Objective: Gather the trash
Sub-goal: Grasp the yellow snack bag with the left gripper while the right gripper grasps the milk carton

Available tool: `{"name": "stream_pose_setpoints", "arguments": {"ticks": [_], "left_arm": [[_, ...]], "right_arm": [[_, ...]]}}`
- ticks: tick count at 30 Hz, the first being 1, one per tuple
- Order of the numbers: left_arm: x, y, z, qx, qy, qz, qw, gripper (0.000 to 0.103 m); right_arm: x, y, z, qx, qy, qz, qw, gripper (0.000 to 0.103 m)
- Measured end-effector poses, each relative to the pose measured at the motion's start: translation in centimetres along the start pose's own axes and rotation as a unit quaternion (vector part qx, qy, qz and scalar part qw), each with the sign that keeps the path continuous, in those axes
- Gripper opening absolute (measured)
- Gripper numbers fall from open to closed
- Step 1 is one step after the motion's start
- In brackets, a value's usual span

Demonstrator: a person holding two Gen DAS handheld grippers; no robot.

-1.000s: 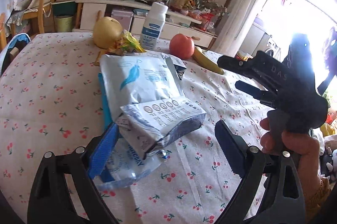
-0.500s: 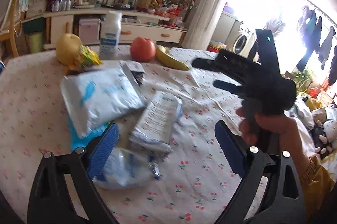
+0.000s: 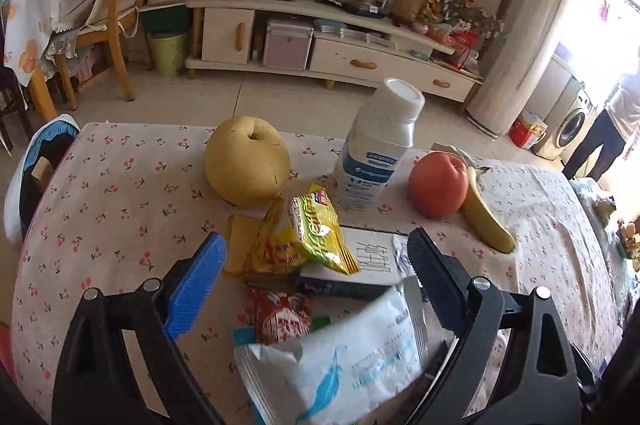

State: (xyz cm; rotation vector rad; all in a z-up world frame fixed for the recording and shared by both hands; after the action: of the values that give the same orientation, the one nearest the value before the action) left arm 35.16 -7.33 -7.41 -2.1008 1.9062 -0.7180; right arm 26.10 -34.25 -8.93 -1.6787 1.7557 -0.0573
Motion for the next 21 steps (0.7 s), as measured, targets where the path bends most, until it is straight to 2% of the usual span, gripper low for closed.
{"name": "stream_pose_setpoints", "arguments": {"ticks": [4,6,8,10,12,15,21], "left_arm": [[0.4,-0.9,3.0,-0.034,-0.018,0.011,0.9992,0.087],[0.3,-1.1,4.1,-0.05,-0.032,0.013,0.9981,0.067],[-0.3,-1.2,5.1,-0.062,-0.043,-0.001,0.9971,0.058],[-0.7,-1.1,5.4,-0.061,-0.032,-0.008,0.9976,0.057],[-0.7,-1.0,5.4,-0.058,-0.032,-0.004,0.9978,0.049],[-0.8,-0.5,5.1,-0.054,-0.031,0.002,0.9981,0.044],[-1.6,1.6,3.6,-0.053,-0.007,-0.007,0.9985,0.042]], "right_arm": [[-0.2,-0.1,0.4,-0.005,-0.003,-0.005,1.0,0.098],[-0.2,-0.1,0.7,-0.009,-0.004,-0.004,1.0,0.098],[-0.2,0.0,0.8,-0.013,-0.005,-0.005,1.0,0.098],[-0.3,0.1,1.0,-0.017,-0.002,-0.009,1.0,0.098],[-0.6,0.2,1.2,-0.025,0.0,-0.015,1.0,0.098],[-1.2,0.7,2.0,-0.047,0.001,-0.027,0.999,0.098],[-2.3,1.5,2.8,-0.071,-0.002,-0.057,0.996,0.098]]}}
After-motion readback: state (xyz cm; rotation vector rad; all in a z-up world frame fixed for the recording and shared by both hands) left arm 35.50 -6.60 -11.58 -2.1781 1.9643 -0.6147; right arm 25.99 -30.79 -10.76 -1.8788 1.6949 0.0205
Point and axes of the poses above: each gripper's, at about its wrist camera, not at the fingertips, and z roughly the way its jaws point, x to its right, y to its underside, the point moved 3 cm from there along z, roughly the way its jaws point, and after that the axes turned 12 degrees about -x, right-handed, at the moved point
